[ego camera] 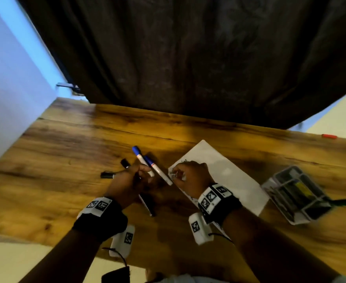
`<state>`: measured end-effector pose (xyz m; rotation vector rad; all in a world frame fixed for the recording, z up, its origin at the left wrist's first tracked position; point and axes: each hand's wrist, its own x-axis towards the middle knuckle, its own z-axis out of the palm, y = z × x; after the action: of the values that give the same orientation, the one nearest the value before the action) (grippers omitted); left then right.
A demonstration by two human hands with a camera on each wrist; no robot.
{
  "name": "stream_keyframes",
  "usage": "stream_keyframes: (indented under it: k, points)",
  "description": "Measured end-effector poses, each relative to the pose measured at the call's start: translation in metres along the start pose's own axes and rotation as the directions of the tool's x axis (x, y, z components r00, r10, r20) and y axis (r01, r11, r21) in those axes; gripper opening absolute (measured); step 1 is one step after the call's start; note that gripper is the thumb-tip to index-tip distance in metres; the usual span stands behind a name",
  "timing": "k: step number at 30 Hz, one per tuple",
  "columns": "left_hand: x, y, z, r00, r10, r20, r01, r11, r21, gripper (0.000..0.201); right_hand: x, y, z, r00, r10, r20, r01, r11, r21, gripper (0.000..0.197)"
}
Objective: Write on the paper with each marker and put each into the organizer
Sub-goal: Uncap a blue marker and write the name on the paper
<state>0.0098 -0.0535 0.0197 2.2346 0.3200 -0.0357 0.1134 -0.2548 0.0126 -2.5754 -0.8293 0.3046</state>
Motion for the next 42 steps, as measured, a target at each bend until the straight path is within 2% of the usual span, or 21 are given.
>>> stream_keyframes:
  k: [3,6,9,15,18,21,22,23,25,27,29,32,35,38,40,42]
  points:
    - [-0.003,-0.019,-0.015,0.999,0.014,-0.049,-0.016,1.0,-0.027,0.018,0.025,-0.018,0.02,0.993,0.085,0.079,-0.079,0.993,-0.083,0.023]
    - [-0.003,-0.035,-0.025,0.996,0.027,-0.082,-0.026,1.0,0.014,0.022,0.04,-0.024,0.035,0.986,0.145,0.08,-0.133,0.981,-0.142,0.033]
    - [-0.001,-0.04,-0.034,0.996,0.026,-0.085,-0.021,0.998,0.061,0.021,0.043,-0.029,0.041,0.981,0.181,0.073,-0.169,0.975,-0.142,0.035]
    - [0.015,-0.031,-0.036,0.992,0.124,-0.039,-0.119,0.987,0.108,0.024,0.033,-0.023,0.029,0.976,0.21,0.049,-0.212,0.977,0.028,0.031]
    - [0.029,-0.014,-0.028,0.991,0.134,-0.024,-0.133,0.991,0.029,0.035,0.018,-0.012,0.014,0.982,0.189,0.007,-0.187,0.968,0.166,0.024]
    - [0.043,0.006,-0.017,0.978,0.202,0.047,-0.208,0.944,0.258,0.065,-0.004,-0.002,-0.009,0.992,0.124,-0.02,-0.114,0.956,0.272,0.018]
    - [0.047,0.014,-0.011,0.962,0.265,0.064,-0.272,0.912,0.308,0.069,-0.013,0.001,-0.018,0.994,0.106,-0.025,-0.095,0.954,0.285,0.017]
    - [0.052,0.019,-0.006,0.949,0.3,0.093,-0.313,0.884,0.347,0.068,-0.02,0.002,-0.026,0.995,0.097,-0.025,-0.086,0.952,0.293,0.017]
    - [0.058,0.038,0.008,0.927,0.33,0.179,-0.374,0.86,0.349,0.052,-0.039,0.01,-0.044,0.99,0.131,-0.047,-0.108,0.938,0.329,0.016]
    - [0.059,0.056,0.024,0.897,0.354,0.265,-0.424,0.858,0.291,0.033,-0.055,0.019,-0.061,0.976,0.202,-0.075,-0.16,0.911,0.379,0.014]
    - [0.058,0.072,0.04,0.862,0.399,0.313,-0.48,0.842,0.246,0.024,-0.07,0.029,-0.074,0.964,0.244,-0.105,-0.178,0.886,0.427,0.012]
    - [0.053,0.096,0.063,0.837,0.435,0.333,-0.519,0.825,0.225,0.019,-0.091,0.04,-0.088,0.946,0.29,-0.146,-0.143,0.777,0.613,0.008]
    - [0.048,0.117,0.082,0.796,0.488,0.359,-0.557,0.822,0.118,0.015,-0.105,0.043,-0.094,0.962,0.228,-0.153,-0.047,0.686,0.726,0.016]
    - [0.043,0.127,0.094,0.719,0.554,0.42,-0.626,0.778,0.045,0.02,-0.113,0.044,-0.09,0.978,0.12,-0.171,0.054,0.645,0.762,0.015]
    - [0.041,0.132,0.098,0.715,0.54,0.445,-0.632,0.77,0.082,0.02,-0.118,0.045,-0.09,0.976,0.12,-0.18,0.06,0.649,0.758,0.006]
    - [0.04,0.129,0.101,0.732,0.517,0.443,-0.626,0.767,0.14,0.018,-0.121,0.044,-0.093,0.978,0.103,-0.183,0.055,0.719,0.693,0.02]
